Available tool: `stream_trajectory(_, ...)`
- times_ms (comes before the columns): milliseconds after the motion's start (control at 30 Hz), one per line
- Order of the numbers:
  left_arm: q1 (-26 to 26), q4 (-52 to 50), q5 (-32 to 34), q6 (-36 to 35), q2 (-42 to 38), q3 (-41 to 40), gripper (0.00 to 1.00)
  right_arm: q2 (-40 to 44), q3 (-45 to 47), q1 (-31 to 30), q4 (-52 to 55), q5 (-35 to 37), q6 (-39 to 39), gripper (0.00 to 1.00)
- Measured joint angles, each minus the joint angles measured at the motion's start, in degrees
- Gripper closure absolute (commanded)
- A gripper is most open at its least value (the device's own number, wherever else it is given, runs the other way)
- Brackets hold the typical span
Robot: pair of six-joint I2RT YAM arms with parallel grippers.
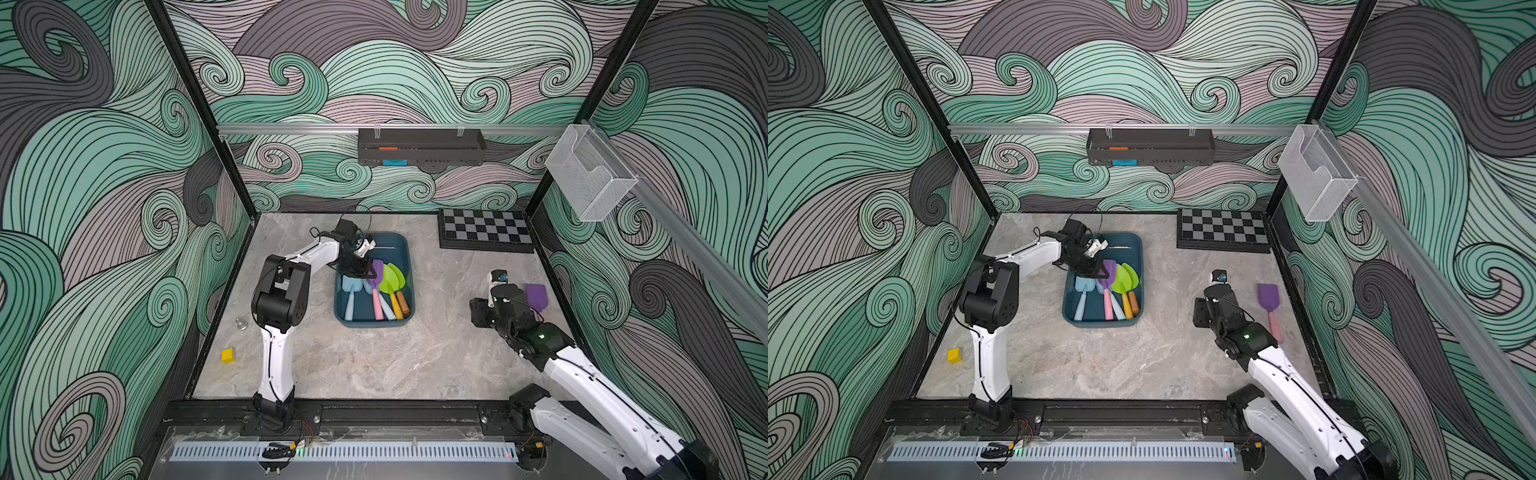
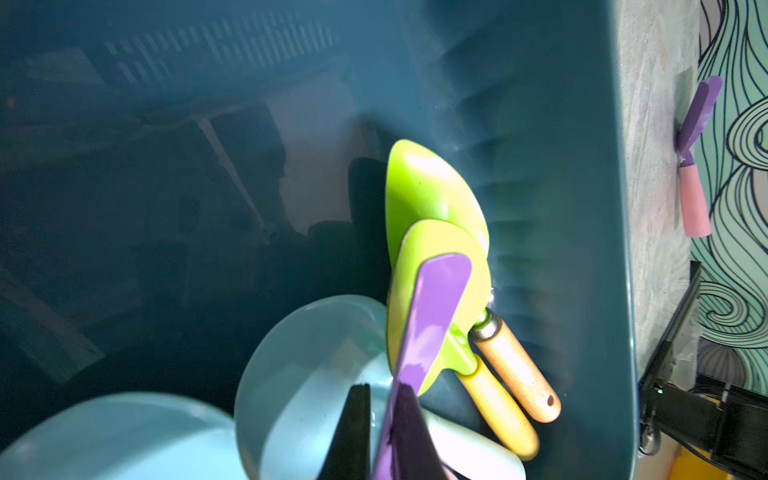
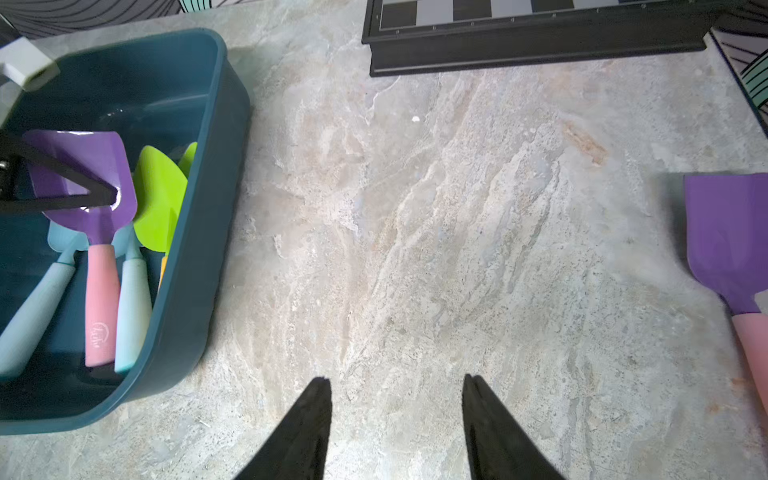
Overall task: Put the shovel into the storage box
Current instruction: Place the shovel in the storage box, then pick up the shovel from the center of the board.
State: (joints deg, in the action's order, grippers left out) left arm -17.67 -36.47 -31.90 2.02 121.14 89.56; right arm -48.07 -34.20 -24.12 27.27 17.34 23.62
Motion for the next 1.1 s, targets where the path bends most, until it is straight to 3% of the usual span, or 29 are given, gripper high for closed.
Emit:
stream_trajectory(533,0.07,-1.2,1.73,0.15,0.7,1.09,0.64,-0.92,0.33,0.5,0.39,-1.36,0.61,0.45)
stream_trajectory(833,0.07,-3.67,6.43,0.28,-3.45,1.29,0.58,-2.49,0.79,2.69,0.48,-1.46,0.79,0.45)
stream_trajectory(967,0.07,-4.39,8.22,0.24,-8.48,1.31,0.57,-3.52,0.5,5.49,0.81,-1.55,0.61,0.44)
stream_trajectory(1100,0.07,-4.37,8.9,0.26,-13.53,1.27,0.56,-6.25,-1.6,13.05,1.33,-1.75,-0.13,0.44)
